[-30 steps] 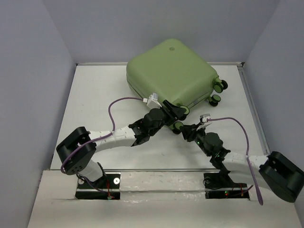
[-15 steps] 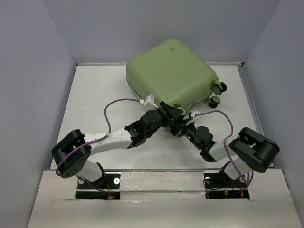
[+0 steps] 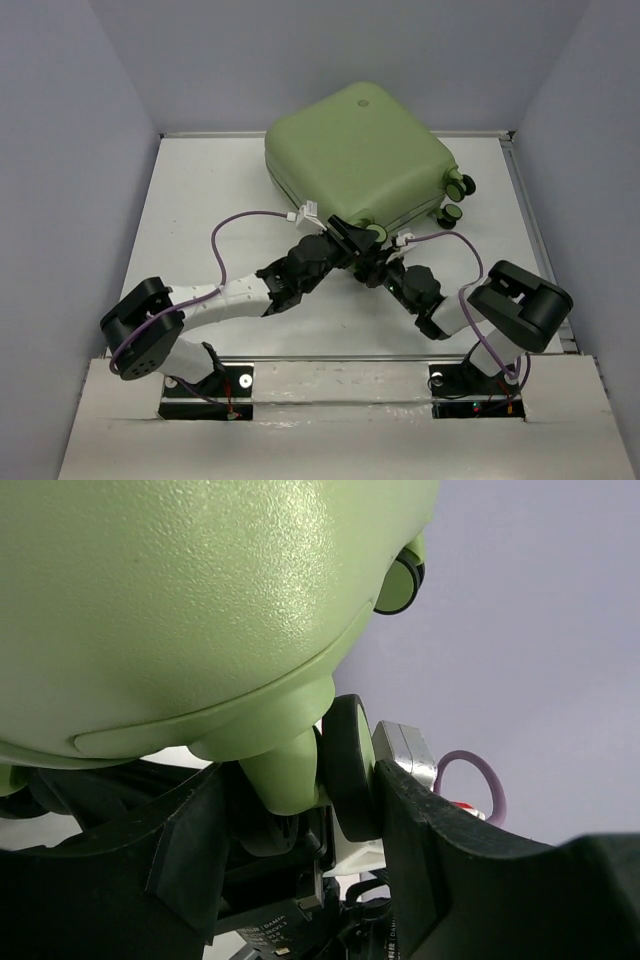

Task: Pack the luggage

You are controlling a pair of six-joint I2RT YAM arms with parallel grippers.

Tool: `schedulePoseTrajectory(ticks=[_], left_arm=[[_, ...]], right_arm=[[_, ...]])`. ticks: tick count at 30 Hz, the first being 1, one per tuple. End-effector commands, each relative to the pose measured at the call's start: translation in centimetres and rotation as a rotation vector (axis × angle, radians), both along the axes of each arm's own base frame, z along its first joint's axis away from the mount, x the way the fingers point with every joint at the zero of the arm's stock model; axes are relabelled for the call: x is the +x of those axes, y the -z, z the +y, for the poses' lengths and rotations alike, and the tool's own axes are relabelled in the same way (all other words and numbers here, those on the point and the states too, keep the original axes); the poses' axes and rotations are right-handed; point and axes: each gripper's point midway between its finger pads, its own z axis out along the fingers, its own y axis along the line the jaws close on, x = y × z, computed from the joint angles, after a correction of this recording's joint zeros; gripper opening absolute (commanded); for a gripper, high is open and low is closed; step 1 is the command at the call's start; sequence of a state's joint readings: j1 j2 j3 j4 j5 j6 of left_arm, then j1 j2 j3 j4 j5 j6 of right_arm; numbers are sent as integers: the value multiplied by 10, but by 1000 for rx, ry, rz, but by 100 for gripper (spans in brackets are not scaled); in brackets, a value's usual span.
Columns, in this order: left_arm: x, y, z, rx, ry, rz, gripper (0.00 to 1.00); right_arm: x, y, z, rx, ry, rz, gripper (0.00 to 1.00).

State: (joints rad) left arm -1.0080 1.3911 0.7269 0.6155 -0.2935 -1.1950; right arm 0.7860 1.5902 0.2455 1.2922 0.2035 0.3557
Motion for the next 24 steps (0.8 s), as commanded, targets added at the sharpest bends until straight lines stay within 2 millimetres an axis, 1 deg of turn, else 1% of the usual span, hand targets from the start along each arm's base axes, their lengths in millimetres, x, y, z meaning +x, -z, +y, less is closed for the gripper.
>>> schedulePoseTrajectory(ticks=[1, 4, 5, 7, 10, 12, 13, 14, 16, 17, 18, 19, 20, 21, 22, 24], left_arm=[[-8, -96, 11, -193, -9, -211, 6], [-7, -91, 14, -180, -13, -208, 6], [-7, -90, 15, -177, -14, -209, 6], [-6, -89, 16, -172, -19, -209, 6], [-4, -91, 18, -167, -23, -215, 6], [-3, -92, 13, -155, -10, -225, 6], [-3, -93, 10, -157, 2, -226, 6], [-3, -95, 1, -152, 26, -231, 6], [-1, -101, -9, -155, 52, -242, 6], [1, -109, -19, -166, 84, -253, 6], [2, -115, -25, -168, 105, -267, 6], [3, -122, -29, -179, 124, -273, 6], [2, -135, -39, -204, 172, -287, 6], [4, -143, -42, -220, 187, -292, 6], [0, -158, -49, -243, 230, -313, 6], [-4, -170, -55, -264, 266, -313, 6]], right_arm=[[19, -94, -40, 273, 215, -256, 7], [19, -76, -52, 200, 253, -216, 7], [16, -72, -54, 191, 250, -207, 7], [17, -66, -61, 176, 263, -196, 7], [17, -58, -65, 155, 266, -181, 7], [13, -58, -51, 134, 186, -177, 7], [13, -62, -40, 139, 141, -179, 7], [3, -61, -24, 151, 60, -162, 7], [-8, -65, -4, 165, 2, -177, 7], [-14, -70, 6, 176, -28, -186, 7], [-32, -72, 27, 179, -98, -188, 7], [-41, -75, 38, 183, -131, -196, 7], [-47, -82, 52, 191, -165, -213, 7], [-64, -86, 69, 204, -221, -220, 7], [-69, -89, 75, 213, -236, -229, 7], [-75, -96, 81, 261, -246, -242, 7]])
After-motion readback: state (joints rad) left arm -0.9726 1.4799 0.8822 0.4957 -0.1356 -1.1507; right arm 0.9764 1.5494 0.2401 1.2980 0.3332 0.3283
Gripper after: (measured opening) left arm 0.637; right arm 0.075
